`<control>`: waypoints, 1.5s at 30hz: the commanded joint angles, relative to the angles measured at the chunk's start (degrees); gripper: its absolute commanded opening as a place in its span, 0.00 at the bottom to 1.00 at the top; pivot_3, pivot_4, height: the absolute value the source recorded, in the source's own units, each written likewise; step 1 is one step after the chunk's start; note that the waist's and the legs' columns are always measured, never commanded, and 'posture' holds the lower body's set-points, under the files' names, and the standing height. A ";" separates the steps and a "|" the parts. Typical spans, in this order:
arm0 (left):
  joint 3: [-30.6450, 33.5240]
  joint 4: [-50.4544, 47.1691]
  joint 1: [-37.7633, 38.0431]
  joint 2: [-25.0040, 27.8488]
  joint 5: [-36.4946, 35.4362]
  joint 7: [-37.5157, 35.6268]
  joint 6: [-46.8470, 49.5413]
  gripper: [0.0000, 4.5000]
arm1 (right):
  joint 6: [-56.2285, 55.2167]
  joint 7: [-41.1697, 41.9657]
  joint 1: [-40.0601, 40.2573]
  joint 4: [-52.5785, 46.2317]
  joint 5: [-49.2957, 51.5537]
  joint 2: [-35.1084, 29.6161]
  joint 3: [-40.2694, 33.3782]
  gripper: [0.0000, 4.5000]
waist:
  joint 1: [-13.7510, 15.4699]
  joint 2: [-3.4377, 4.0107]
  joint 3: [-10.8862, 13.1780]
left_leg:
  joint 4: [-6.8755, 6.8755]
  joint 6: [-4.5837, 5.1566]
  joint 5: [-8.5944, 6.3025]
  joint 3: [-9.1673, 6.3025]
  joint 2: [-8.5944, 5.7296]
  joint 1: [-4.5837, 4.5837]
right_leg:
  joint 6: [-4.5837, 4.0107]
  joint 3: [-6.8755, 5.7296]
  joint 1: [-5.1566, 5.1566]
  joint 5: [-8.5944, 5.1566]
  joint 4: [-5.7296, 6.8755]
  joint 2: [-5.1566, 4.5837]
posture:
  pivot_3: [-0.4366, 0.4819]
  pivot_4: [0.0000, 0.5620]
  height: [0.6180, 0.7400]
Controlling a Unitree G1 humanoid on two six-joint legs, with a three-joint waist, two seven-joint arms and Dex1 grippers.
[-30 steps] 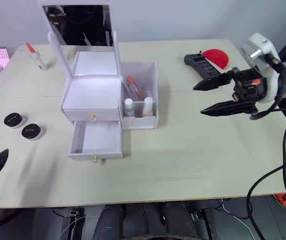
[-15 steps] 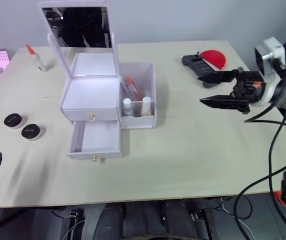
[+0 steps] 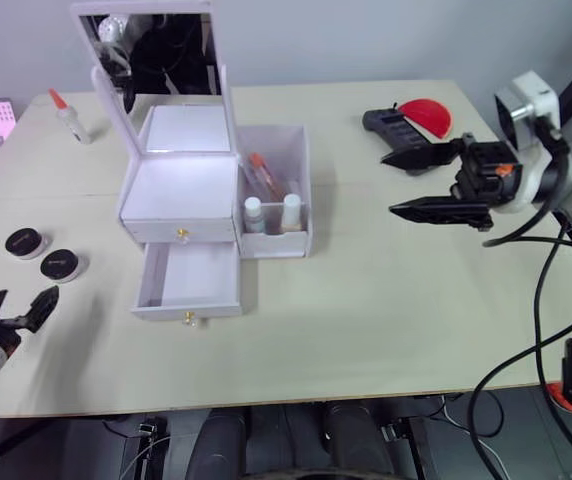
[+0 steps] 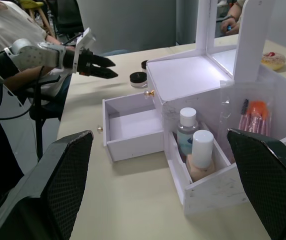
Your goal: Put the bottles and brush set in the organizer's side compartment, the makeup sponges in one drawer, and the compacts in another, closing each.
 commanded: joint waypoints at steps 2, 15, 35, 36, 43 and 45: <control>-1.86 1.77 -2.70 0.12 2.11 0.60 -2.17 0.99 | -0.14 -1.00 -1.33 -2.09 0.82 -0.67 -1.09 1.00 | 0.07 -0.01 0.00 | 0.04 0.00 0.00 0.00 0.00 0.01 | 0.01 0.00 0.03 0.00 0.00 0.00 | 0.48 0.27 1.00; -6.15 11.49 -7.58 -1.92 5.88 -0.81 -9.53 0.99 | 1.47 -2.52 -2.06 -3.50 1.37 -1.30 -0.36 1.00 | 0.34 -0.02 -0.01 | 0.02 0.00 0.00 0.00 0.00 0.04 | 0.04 0.01 0.03 0.03 0.02 0.00 | 0.48 0.27 1.00; -11.15 27.38 -20.78 2.39 11.18 -3.49 -16.18 0.99 | 10.15 -2.23 -17.46 -1.60 -1.68 -2.64 8.50 1.00 | 1.38 -0.01 -0.01 | -0.06 -0.01 0.00 0.03 0.04 0.04 | 0.07 0.02 0.01 0.05 -0.07 0.05 | 0.48 0.27 1.00; -11.64 27.66 -21.10 2.39 11.45 -3.70 -16.75 0.99 | 10.45 -2.37 -17.53 -1.90 -1.70 -2.48 8.75 1.00 | 1.37 -0.01 -0.01 | -0.07 -0.01 0.00 0.03 0.04 0.05 | 0.08 0.02 0.01 0.05 -0.06 0.05 | 0.48 0.27 1.00; -13.31 29.80 -23.29 1.92 12.49 -3.45 -18.95 0.99 | 10.30 -2.85 -18.37 -1.85 -3.73 -1.45 11.16 1.00 | 1.09 -0.01 0.00 | -0.07 -0.01 0.00 0.03 0.04 0.05 | 0.09 0.03 -0.01 0.06 -0.03 0.05 | 0.48 0.27 1.00; -13.28 30.12 -23.50 1.83 12.41 -3.42 -19.22 0.99 | 11.83 -4.08 -19.18 -1.65 -3.56 -0.67 11.22 1.00 | 1.11 -0.01 0.00 | -0.08 -0.01 0.00 0.03 0.04 0.05 | 0.11 0.03 -0.01 0.07 -0.03 0.05 | 0.48 0.27 1.00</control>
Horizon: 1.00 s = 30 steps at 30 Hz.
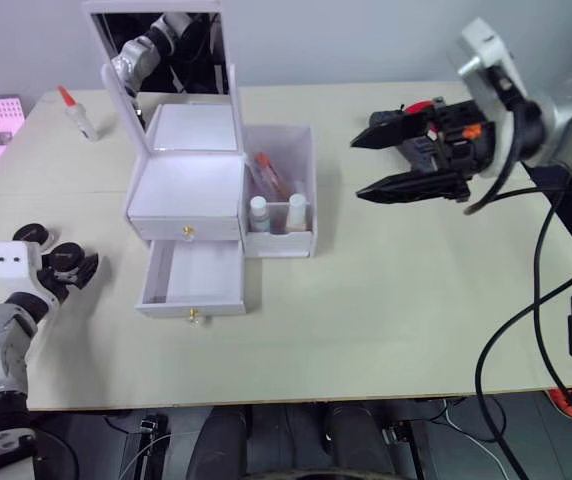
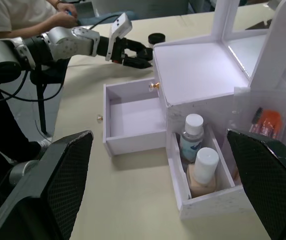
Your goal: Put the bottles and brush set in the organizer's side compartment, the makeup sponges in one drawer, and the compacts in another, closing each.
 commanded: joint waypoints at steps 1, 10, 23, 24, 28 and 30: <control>0.34 0.17 -0.80 0.60 0.29 0.19 -1.65 0.99 | 2.46 -2.42 -3.39 -1.08 0.29 1.34 -0.62 1.00 | 0.05 0.00 0.00 | -0.01 0.00 0.00 0.00 0.00 0.00 | 0.08 0.00 -0.01 0.04 0.00 0.00 | 0.48 0.27 1.00; 0.73 -0.03 0.08 0.01 0.06 0.76 -2.30 0.99 | 6.46 -4.82 -6.44 -3.63 2.24 5.77 -0.71 1.00 | 0.31 0.01 0.01 | -0.02 0.00 0.00 0.00 0.03 0.00 | 0.12 0.00 -0.03 0.07 0.00 0.03 | 0.48 0.27 1.00; 1.00 0.23 -0.71 0.70 -0.71 0.30 -3.12 0.59 | 4.53 -4.09 -6.71 -2.67 0.60 5.32 0.17 1.00 | 0.12 0.01 0.01 | -0.02 0.00 0.00 0.00 0.03 0.00 | 0.13 0.01 -0.03 0.07 0.01 0.03 | 0.48 0.27 1.00; 1.16 -0.50 -0.40 0.91 -0.84 0.27 -2.85 0.59 | 4.45 -3.87 -6.69 -2.66 0.57 5.32 0.22 1.00 | 0.11 0.01 0.01 | -0.02 0.00 0.00 0.00 0.03 0.00 | 0.13 0.00 -0.03 0.07 0.01 0.03 | 0.48 0.27 1.00; 2.19 -9.02 3.58 2.39 -2.64 -0.59 1.75 0.59 | 3.15 -2.17 -6.32 -2.90 0.01 4.65 0.89 1.00 | -0.09 0.00 0.01 | -0.03 0.00 0.00 0.00 0.04 0.00 | 0.12 0.01 -0.03 0.07 0.00 0.03 | 0.48 0.27 1.00; 3.65 -16.34 6.88 3.64 -5.00 -1.37 6.17 0.59 | 2.28 -1.46 -6.04 -2.89 -0.25 4.35 1.23 1.00 | -0.08 -0.01 0.02 | -0.08 -0.01 -0.01 0.01 0.04 0.00 | 0.07 0.02 -0.03 0.04 -0.06 0.03 | 0.48 0.27 1.00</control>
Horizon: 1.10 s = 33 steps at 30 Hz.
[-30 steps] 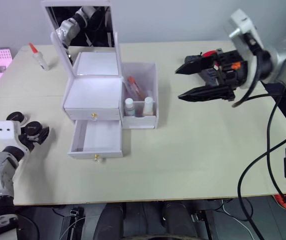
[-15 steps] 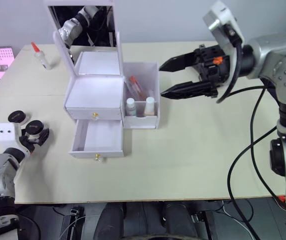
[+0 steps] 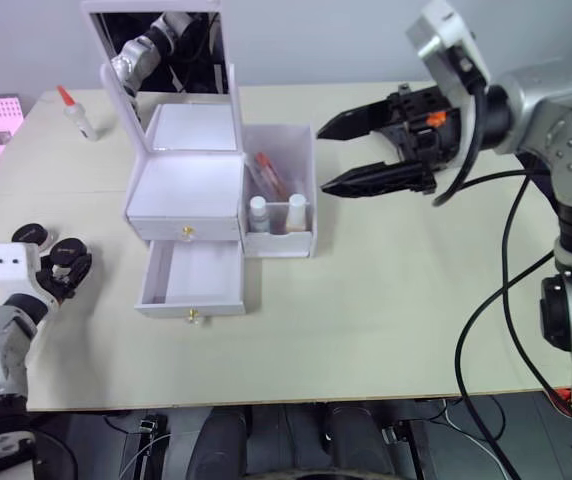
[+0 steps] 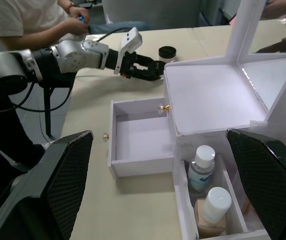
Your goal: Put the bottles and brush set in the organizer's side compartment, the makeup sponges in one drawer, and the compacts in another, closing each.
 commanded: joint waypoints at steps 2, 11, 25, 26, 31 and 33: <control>5.62 -17.83 6.66 4.22 -6.72 -2.28 9.77 0.59 | -3.18 2.27 -0.49 -0.92 -0.92 -1.34 -0.15 1.00 | 0.00 -0.02 0.01 | -0.05 0.00 0.00 0.00 0.02 -0.01 | -0.09 0.00 -0.04 -0.06 -0.02 0.00 | 0.48 0.27 1.00; 16.57 -50.09 25.49 10.71 -25.04 -13.61 26.69 0.59 | -9.61 7.11 -0.56 1.92 -4.01 -0.38 3.00 1.00 | -0.64 -0.09 0.06 | -0.15 -0.03 -0.02 0.12 0.08 -0.10 | -0.13 0.07 -0.13 -0.07 -0.20 0.01 | 0.48 0.27 1.00; -7.77 -52.37 8.65 10.24 -21.08 0.57 33.54 0.59 | -11.74 8.57 -1.15 3.32 -5.73 1.52 3.21 1.00 | -1.41 -0.05 0.08 | -0.03 0.00 0.00 0.09 0.25 -0.02 | -0.19 0.12 -0.06 -0.01 -0.08 0.30 | 0.48 0.27 1.00; -7.86 -51.92 8.70 9.99 -20.56 0.88 33.33 0.59 | -11.54 8.53 -0.93 2.90 -5.56 1.33 3.02 1.00 | -1.34 -0.05 0.08 | -0.06 0.00 -0.01 0.09 0.31 -0.02 | -0.20 0.12 -0.09 -0.01 -0.08 0.36 | 0.48 0.27 1.00; -7.93 -49.86 11.15 10.38 -16.51 -0.33 30.88 0.59 | -10.94 7.72 -0.19 1.83 -5.28 0.80 2.35 1.00 | -1.28 -0.05 0.08 | -0.07 0.00 -0.01 0.09 0.49 0.00 | -0.25 0.12 -0.12 -0.01 -0.07 0.55 | 0.48 0.27 1.00; -7.77 -49.04 11.61 10.33 -15.29 -0.92 29.95 0.59 | -10.87 7.52 -0.12 1.70 -5.22 0.80 2.28 1.00 | -1.26 -0.05 0.08 | -0.04 0.00 -0.01 0.10 0.49 0.00 | -0.28 0.12 -0.12 0.01 -0.08 0.54 | 0.48 0.27 1.00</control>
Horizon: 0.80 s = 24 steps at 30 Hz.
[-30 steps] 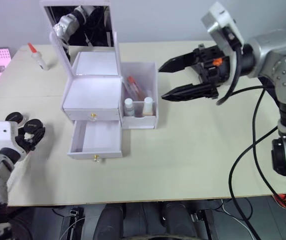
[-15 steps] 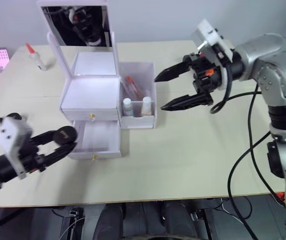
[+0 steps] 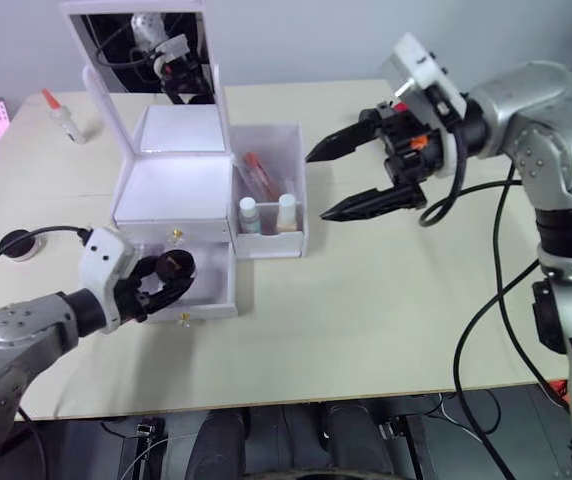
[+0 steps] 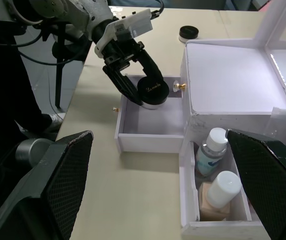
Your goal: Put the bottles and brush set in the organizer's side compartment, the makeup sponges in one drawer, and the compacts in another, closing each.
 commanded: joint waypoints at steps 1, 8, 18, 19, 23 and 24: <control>0.96 0.63 0.50 0.51 2.91 -1.15 -2.83 0.59 | -0.14 -0.40 -0.58 -1.62 0.43 -0.59 -2.22 1.00 | 0.02 0.00 0.00 | 0.01 0.00 0.00 0.00 0.00 0.00 | -0.02 0.00 0.00 0.01 0.00 0.00 | 0.48 0.27 1.00; 0.16 1.73 1.58 -0.56 5.69 -2.18 -4.47 0.59 | -0.62 -0.90 -0.70 -1.34 0.34 0.08 -2.09 1.00 | 0.03 0.00 0.00 | 0.04 0.00 0.00 0.01 0.03 0.00 | -0.08 0.00 0.00 0.05 0.00 0.00 | 0.48 0.27 1.00; 2.97 0.81 0.17 -1.37 4.05 -2.28 -2.92 0.99 | -1.64 -1.11 -1.00 -0.40 -0.13 0.36 -1.90 1.00 | 0.02 0.00 0.00 | 0.04 0.00 0.00 0.01 0.03 0.02 | -0.09 0.00 0.00 0.06 0.01 0.00 | 0.48 0.27 1.00; 3.70 0.21 0.16 -1.13 3.41 -2.33 -2.26 0.99 | -1.75 -1.08 -1.00 -0.32 -0.17 0.33 -1.89 1.00 | -0.01 0.00 0.00 | 0.04 0.00 0.00 0.01 0.04 0.02 | -0.09 0.00 0.00 0.06 0.01 0.00 | 0.48 0.27 1.00; 8.11 -1.59 0.10 -0.09 0.20 -2.84 0.58 0.99 | -2.16 -0.88 -1.00 0.09 -0.33 0.25 -1.79 1.00 | 0.03 0.00 0.00 | 0.02 0.00 0.00 0.02 0.05 0.02 | -0.09 0.00 0.00 0.06 0.00 0.01 | 0.48 0.27 1.00; 9.57 -2.05 0.08 0.22 -0.84 -2.96 1.44 0.99 | -2.35 -0.75 -0.97 0.36 -0.43 0.23 -1.73 1.00 | 0.03 0.00 0.00 | 0.01 0.00 0.00 0.02 0.05 0.02 | -0.08 0.00 0.00 0.06 0.00 0.01 | 0.48 0.27 1.00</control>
